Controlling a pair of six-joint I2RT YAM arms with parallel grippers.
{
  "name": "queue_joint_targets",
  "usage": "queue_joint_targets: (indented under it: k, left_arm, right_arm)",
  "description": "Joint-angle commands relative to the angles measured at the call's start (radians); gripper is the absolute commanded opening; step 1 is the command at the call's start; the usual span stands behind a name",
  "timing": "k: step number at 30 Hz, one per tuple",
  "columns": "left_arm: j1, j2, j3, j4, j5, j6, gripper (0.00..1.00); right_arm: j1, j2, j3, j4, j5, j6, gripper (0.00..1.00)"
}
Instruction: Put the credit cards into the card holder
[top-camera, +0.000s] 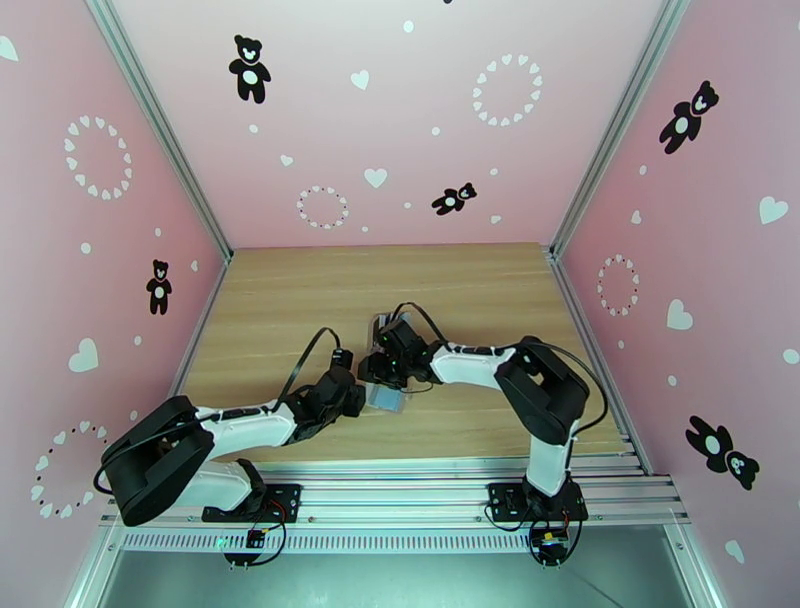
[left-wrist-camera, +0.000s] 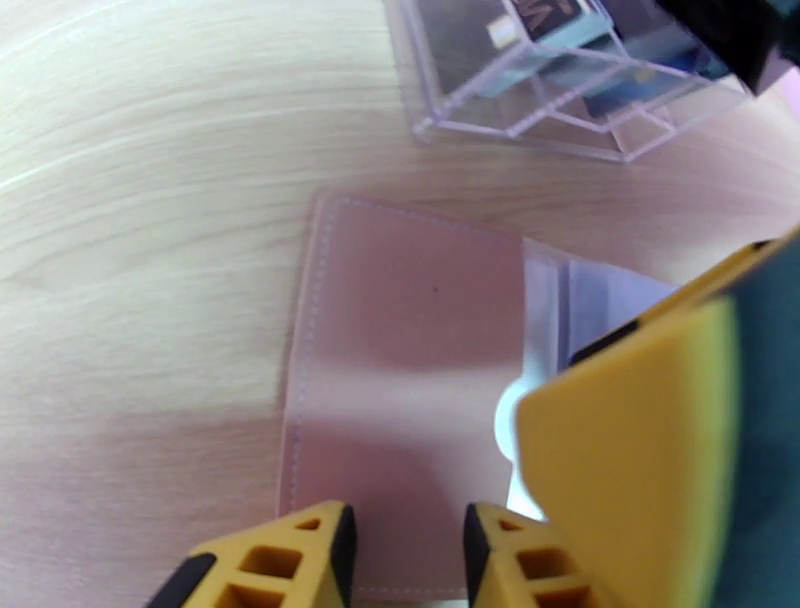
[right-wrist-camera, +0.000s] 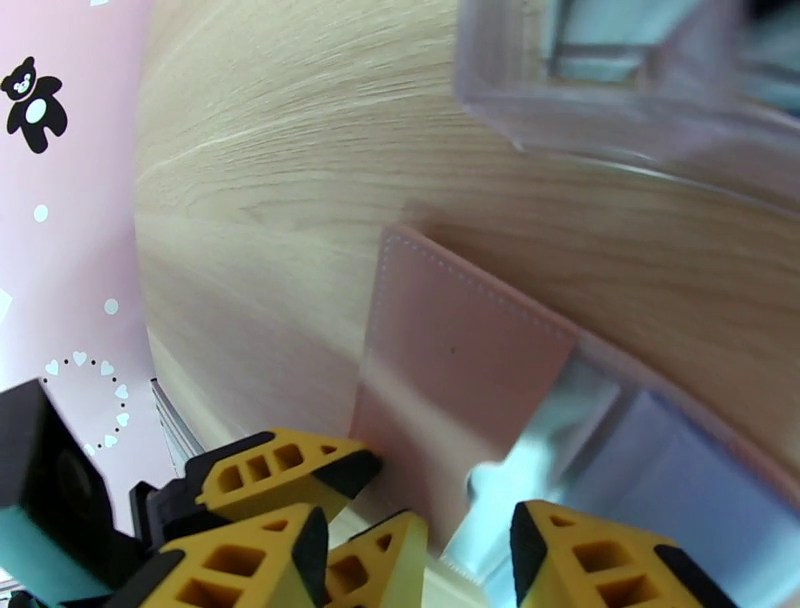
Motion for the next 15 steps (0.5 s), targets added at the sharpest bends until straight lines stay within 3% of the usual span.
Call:
queue_joint_targets:
  k: [1,15]
  left_arm:
    - [-0.046,0.029,0.01,-0.033,0.028,-0.032,0.38]
    - [-0.096,0.049,0.041,-0.09,-0.014,-0.098,0.48]
  right_arm:
    - [0.001,-0.082,-0.034,-0.074,0.067,-0.036,0.54]
    - [-0.03,-0.194,-0.099,-0.238,0.232,-0.139,0.55]
